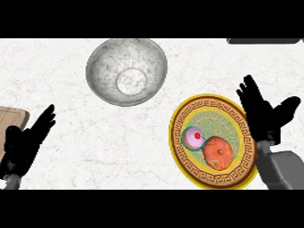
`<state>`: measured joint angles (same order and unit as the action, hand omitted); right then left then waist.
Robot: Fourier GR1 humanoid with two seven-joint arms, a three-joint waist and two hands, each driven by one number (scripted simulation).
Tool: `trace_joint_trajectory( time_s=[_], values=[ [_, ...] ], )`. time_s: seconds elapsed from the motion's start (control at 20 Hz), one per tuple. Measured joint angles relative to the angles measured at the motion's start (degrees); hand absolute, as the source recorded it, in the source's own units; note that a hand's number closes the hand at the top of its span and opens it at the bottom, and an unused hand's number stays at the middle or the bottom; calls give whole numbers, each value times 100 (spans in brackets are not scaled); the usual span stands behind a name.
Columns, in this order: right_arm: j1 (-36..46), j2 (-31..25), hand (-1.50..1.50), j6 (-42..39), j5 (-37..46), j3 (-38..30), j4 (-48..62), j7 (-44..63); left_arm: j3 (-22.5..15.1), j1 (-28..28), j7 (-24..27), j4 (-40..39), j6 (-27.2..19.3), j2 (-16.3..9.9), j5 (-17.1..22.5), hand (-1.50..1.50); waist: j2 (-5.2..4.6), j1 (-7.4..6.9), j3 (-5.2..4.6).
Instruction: Pick the cupcake from the plate and place it in the bowl
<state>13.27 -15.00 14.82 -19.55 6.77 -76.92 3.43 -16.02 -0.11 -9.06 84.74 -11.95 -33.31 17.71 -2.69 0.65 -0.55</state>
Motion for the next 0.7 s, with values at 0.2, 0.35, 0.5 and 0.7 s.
trace_joint_trajectory(
  time_s=[0.2,0.35,0.5,0.7],
  values=[
    [309,341,-150,-940,-244,694,-510,-53,230,-295,234,166,-92,62,25,0,213,-183,37],
    [888,440,-150,-1672,-111,1329,-1050,-230,463,-639,476,355,-200,140,76,0,412,-396,21],
    [890,436,-150,-1609,583,1817,-1707,-743,840,-829,787,371,-368,250,193,0,414,-188,26],
    [220,188,-150,-1654,1287,2428,-2630,-1534,1188,-1059,969,335,-450,293,292,0,362,1,44]
  ],
)
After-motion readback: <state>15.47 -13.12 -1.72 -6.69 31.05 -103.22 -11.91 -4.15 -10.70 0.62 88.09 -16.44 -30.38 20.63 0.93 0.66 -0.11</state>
